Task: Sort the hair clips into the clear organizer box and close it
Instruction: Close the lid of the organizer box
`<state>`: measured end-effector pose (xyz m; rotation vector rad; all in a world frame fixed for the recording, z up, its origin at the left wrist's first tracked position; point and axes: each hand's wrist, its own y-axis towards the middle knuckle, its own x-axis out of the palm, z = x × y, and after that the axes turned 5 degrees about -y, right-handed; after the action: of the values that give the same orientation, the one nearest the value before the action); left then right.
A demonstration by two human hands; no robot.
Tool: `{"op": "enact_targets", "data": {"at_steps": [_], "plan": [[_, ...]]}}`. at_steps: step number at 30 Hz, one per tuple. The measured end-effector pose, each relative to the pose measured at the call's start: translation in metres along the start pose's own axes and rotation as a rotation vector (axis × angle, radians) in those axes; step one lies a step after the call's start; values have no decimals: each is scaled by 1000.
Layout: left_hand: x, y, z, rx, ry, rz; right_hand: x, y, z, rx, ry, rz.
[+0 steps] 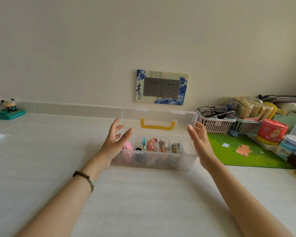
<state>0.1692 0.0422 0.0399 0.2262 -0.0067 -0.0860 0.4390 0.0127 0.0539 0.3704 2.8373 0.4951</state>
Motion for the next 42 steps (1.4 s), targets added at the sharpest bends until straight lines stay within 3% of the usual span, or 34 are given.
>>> {"op": "enact_targets", "data": {"at_steps": [6, 14, 17, 29, 34, 37, 40, 42], "plan": [[5, -3, 9, 28, -50, 98, -3, 0, -9, -74, 42, 56], [4, -11, 8, 56, 92, 8, -22, 4, -10, 72, -160, -402], [3, -14, 12, 13, 101, -45, -23, 1, -9, 129, -181, -503], [-3, -12, 13, -35, 194, -163, -26, 2, -13, 196, -299, -557], [1, -12, 21, 60, 341, -134, -25, 3, -22, 252, -374, -588], [5, -10, 25, 187, 619, -136, -26, 6, -33, 87, -686, -481], [8, -15, 26, 346, 978, -153, -19, -10, -37, -252, -1057, -192], [6, -25, 24, 455, 1031, -168, -10, -31, -33, -394, -1126, -137]]}}
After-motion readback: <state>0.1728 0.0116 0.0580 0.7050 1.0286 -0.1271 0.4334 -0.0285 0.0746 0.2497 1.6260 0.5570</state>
